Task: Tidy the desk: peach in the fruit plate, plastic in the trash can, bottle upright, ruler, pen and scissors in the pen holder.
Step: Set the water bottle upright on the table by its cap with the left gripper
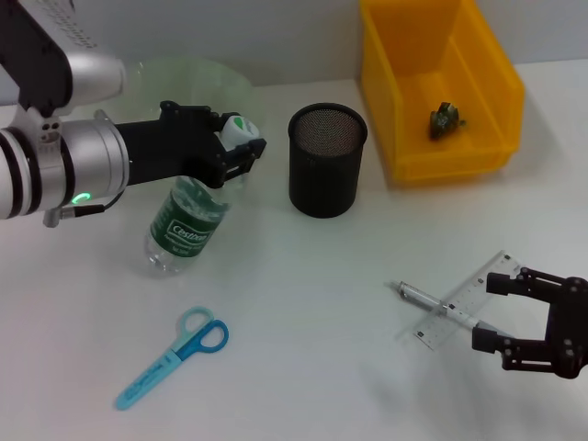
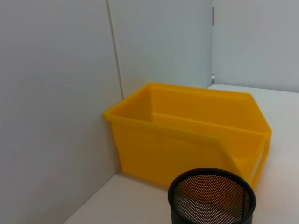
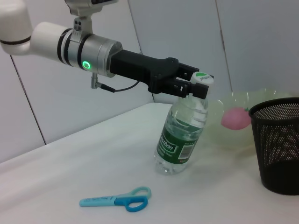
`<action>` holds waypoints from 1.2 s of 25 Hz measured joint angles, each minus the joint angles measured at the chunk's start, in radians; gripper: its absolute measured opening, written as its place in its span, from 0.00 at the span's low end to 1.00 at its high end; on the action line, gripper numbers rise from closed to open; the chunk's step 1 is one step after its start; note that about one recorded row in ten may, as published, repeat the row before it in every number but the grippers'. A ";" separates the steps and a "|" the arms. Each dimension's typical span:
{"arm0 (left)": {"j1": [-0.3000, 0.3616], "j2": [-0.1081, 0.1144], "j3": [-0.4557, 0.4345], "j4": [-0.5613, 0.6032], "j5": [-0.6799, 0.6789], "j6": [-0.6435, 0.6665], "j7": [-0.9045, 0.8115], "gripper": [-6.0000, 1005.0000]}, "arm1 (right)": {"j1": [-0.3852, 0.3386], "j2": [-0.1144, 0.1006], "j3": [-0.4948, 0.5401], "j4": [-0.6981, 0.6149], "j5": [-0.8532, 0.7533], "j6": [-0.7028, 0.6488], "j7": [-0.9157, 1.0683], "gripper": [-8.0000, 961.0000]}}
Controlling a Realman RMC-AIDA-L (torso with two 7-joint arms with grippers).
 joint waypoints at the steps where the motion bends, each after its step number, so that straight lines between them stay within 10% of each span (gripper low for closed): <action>1: 0.003 0.000 -0.001 -0.001 -0.005 -0.001 0.002 0.45 | 0.001 0.000 0.000 0.000 0.000 0.000 0.000 0.88; 30: 0.035 0.000 -0.027 -0.100 -0.286 -0.007 0.220 0.45 | 0.002 0.000 0.000 0.005 0.000 0.000 0.000 0.88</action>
